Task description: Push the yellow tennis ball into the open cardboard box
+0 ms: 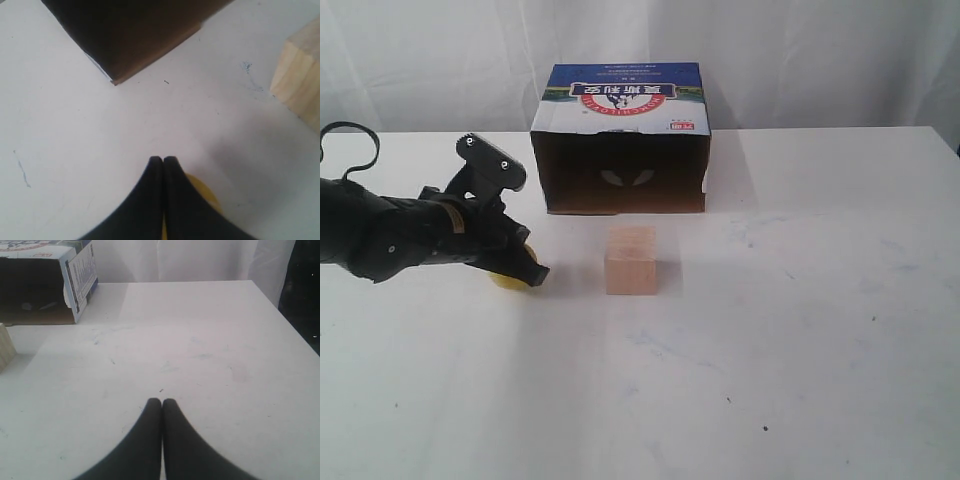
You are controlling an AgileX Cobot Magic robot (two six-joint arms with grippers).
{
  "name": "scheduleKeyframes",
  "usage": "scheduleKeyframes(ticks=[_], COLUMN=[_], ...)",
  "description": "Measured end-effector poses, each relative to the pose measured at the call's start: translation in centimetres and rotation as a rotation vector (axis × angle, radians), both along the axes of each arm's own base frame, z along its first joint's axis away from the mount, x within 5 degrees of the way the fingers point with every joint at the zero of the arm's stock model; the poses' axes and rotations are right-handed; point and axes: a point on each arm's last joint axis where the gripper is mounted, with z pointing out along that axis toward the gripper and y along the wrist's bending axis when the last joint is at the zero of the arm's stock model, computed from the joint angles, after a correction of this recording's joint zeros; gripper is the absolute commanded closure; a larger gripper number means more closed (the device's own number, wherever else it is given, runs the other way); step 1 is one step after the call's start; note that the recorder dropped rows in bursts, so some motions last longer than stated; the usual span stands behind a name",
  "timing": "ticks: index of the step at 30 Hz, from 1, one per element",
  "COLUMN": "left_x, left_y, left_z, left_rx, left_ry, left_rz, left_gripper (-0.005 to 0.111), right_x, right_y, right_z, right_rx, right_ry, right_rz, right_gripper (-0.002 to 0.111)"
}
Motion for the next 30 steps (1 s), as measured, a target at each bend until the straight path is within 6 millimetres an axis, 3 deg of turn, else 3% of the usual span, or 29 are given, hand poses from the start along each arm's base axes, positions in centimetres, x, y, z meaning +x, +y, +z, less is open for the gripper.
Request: scheduleKeyframes(ticks=[11,15,18,22,30], left_x=[0.1,-0.4,-0.5,0.2,1.2], left_y=[-0.7,-0.6,1.5,3.5,2.2], left_z=[0.3,2.4,3.6,2.4,-0.5], left_rx=[-0.051,0.025,0.124,0.145,0.08], left_ry=[0.007,-0.049,-0.068,-0.024,-0.022], left_rz=[0.01,-0.047,-0.052,0.0,-0.007], left_gripper=[0.107,0.107,0.107,0.107,0.107], right_x=[0.0,0.0,0.0,0.0,0.0], right_y=[0.0,0.0,0.0,0.0,0.0], right_z=[0.0,0.0,0.0,0.0,0.0], right_rx=[0.0,0.0,0.0,0.0,0.0], right_ry=[0.0,0.0,0.0,0.0,0.0], right_rz=[0.0,0.0,0.0,0.0,0.0], right_gripper=[0.108,0.108,0.108,0.108,0.108])
